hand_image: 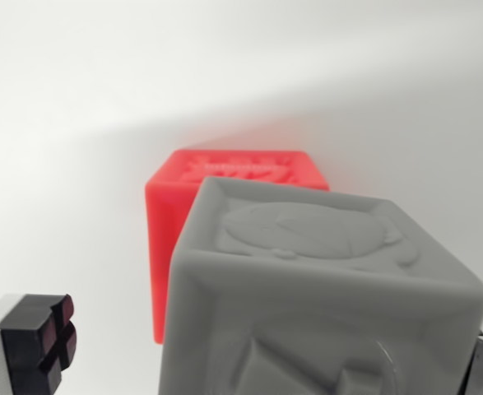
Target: Destack cube
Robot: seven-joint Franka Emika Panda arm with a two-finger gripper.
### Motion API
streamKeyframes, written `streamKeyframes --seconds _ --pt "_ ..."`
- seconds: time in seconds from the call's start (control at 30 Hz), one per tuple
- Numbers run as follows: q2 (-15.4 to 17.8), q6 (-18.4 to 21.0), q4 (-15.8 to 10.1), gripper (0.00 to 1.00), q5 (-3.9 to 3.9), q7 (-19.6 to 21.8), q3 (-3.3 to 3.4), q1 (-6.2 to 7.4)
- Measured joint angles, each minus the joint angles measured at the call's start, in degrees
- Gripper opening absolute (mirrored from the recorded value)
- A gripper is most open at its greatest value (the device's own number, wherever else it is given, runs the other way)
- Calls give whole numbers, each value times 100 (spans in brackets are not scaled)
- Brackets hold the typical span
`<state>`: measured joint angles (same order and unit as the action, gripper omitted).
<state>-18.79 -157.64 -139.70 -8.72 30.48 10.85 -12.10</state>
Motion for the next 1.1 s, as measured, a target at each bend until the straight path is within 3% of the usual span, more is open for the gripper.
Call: streamKeyframes --seconds 0.17,0.2,1.1 --pt "-65 -55 9 100 -35 -25 -21 -13" --pt "-70 -61 9 0 -38 -27 -23 -14" --pt "-72 -65 13 0 -42 -33 -23 -15"
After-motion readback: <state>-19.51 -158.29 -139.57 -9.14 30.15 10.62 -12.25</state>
